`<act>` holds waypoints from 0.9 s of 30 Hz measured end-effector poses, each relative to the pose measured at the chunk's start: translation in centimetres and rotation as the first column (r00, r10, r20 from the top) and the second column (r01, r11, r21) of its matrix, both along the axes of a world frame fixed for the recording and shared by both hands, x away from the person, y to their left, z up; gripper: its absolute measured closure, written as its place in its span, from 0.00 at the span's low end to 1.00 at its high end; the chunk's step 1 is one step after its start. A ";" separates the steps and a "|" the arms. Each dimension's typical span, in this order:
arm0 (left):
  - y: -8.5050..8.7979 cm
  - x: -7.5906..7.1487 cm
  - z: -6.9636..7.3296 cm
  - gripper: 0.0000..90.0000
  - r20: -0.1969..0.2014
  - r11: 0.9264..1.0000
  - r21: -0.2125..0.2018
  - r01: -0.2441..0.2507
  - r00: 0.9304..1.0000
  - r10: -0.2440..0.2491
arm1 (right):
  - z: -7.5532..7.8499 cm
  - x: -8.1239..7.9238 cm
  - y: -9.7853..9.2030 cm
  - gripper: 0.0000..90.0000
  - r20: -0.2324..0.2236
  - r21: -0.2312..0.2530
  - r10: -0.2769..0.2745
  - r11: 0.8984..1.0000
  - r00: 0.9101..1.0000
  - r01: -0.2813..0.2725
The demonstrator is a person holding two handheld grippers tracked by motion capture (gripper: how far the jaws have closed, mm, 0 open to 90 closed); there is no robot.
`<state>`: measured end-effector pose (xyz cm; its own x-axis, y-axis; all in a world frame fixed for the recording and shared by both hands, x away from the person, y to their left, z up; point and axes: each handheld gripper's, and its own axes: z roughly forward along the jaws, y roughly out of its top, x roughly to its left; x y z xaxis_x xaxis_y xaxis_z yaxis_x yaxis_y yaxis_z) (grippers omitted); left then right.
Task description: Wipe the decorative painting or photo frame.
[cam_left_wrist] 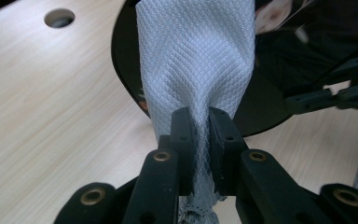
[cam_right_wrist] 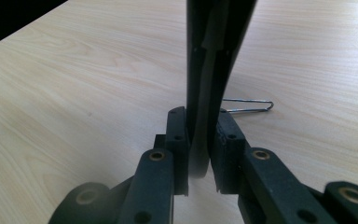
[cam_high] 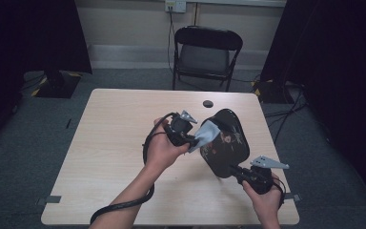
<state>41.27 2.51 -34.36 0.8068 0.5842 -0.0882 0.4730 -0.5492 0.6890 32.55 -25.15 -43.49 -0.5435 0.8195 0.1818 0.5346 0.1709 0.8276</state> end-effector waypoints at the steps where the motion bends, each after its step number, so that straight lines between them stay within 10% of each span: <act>1: -0.1 0.1 -0.5 0.91 -0.003 1.000 0.001 -0.005 1.000 0.005 | 0.0 0.0 0.0 0.88 -0.001 0.000 0.001 1.000 1.000 -0.001; 10: -0.2 1.0 -4.2 0.91 -0.040 0.999 0.021 -0.031 0.999 0.031 | 0.0 0.0 0.0 0.88 -0.003 -0.004 0.002 1.000 1.000 -0.002; 21: 0.8 2.1 -0.3 0.91 0.052 0.996 -0.031 -0.083 0.995 0.085 | 0.1 0.1 0.0 0.88 -0.006 -0.006 0.003 1.000 1.000 -0.003; 27: -0.5 2.6 -0.8 0.91 0.064 0.997 -0.001 -0.076 0.995 0.076 | 0.1 0.0 -0.2 0.88 -0.014 -0.010 0.011 1.000 1.000 -0.011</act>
